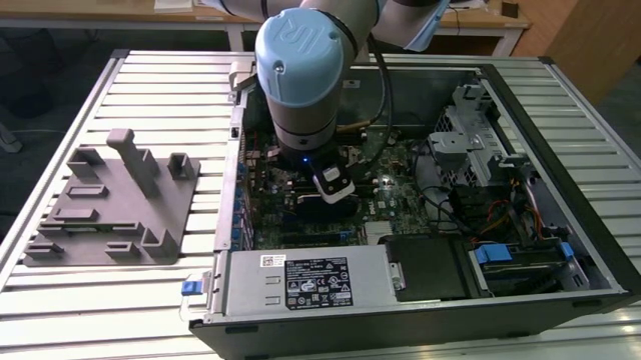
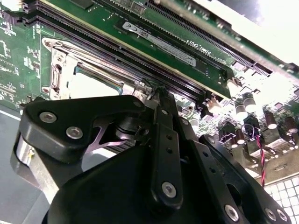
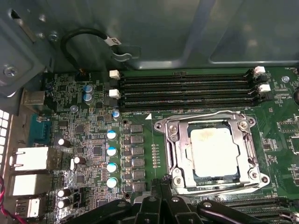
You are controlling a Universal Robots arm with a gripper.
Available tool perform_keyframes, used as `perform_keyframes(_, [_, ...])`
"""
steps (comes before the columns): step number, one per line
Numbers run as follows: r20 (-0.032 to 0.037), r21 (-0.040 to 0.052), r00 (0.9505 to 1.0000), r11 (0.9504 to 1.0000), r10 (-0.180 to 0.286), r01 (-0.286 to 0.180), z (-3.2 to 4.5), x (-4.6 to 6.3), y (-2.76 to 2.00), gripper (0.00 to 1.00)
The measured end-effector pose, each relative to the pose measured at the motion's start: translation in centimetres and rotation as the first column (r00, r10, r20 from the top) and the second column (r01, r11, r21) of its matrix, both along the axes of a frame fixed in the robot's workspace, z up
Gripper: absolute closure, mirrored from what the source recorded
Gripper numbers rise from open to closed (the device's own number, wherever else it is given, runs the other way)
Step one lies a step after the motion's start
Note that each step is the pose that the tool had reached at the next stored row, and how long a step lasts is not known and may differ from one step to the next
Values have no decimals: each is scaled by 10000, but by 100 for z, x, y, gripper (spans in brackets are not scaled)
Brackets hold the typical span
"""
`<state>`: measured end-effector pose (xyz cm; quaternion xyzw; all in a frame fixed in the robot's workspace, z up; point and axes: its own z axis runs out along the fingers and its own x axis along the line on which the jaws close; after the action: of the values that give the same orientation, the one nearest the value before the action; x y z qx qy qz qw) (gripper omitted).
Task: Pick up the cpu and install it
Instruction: 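Install the second cpu locking lever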
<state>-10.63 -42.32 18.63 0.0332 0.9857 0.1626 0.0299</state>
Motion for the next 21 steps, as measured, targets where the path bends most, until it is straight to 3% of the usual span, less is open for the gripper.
perform_keyframes(3, [4,10,10000,10000,0,0,41,1,2,89])
perform_keyframes(14, [1,-25,10000,10000,-15,15,337,1,0,89])
perform_keyframes(21, [3,-178,9995,9994,-306,306,352,49,14,89])
